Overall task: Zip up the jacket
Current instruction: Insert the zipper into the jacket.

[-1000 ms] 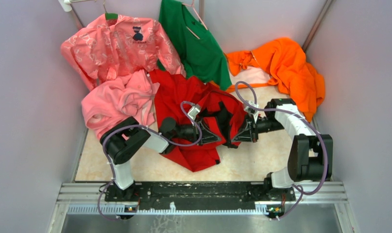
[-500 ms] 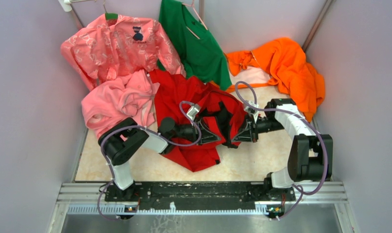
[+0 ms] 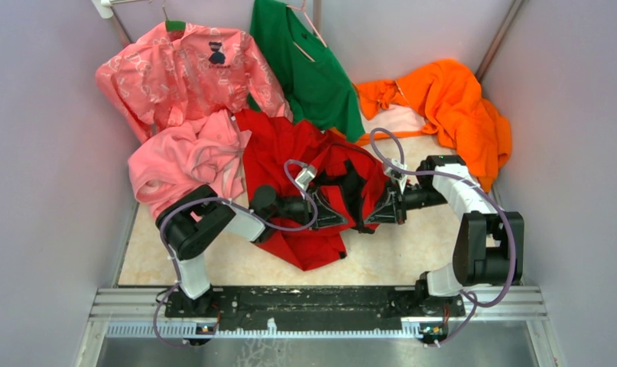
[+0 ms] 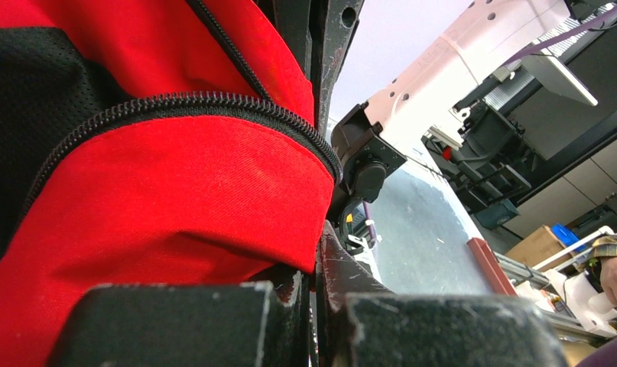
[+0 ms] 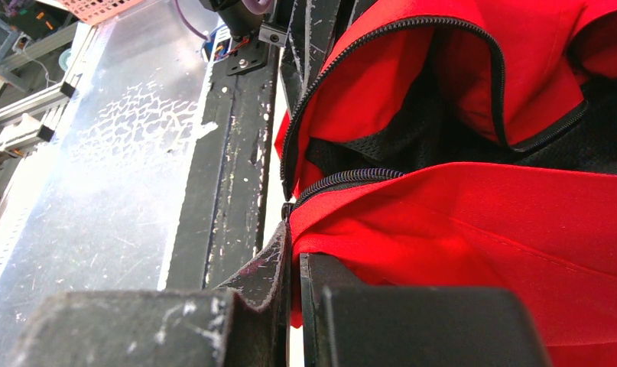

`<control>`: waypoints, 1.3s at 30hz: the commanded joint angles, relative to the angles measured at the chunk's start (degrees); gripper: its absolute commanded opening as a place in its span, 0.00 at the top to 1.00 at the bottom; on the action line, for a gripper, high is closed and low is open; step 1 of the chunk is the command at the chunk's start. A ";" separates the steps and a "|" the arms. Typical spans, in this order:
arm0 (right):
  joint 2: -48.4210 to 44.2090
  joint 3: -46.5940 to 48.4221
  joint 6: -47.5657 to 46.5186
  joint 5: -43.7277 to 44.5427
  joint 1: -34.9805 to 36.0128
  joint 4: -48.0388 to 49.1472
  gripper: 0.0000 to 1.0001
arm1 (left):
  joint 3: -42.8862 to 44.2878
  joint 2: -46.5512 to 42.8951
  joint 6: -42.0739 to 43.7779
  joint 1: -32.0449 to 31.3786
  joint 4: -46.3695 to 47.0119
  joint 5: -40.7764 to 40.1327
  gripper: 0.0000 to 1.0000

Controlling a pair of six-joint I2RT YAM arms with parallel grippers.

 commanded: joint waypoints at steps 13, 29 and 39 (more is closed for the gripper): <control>-1.04 0.51 -1.41 -2.83 0.55 -0.74 1.00 | 0.58 -0.08 1.42 -0.11 15.87 -2.01 1.00; -1.02 0.97 -0.88 -3.11 0.55 -0.74 1.00 | 0.45 0.28 0.06 -0.14 15.90 -0.38 1.00; -0.98 1.07 -0.62 -3.48 0.53 -0.69 1.00 | 0.79 0.76 -0.42 -0.58 15.87 0.28 1.00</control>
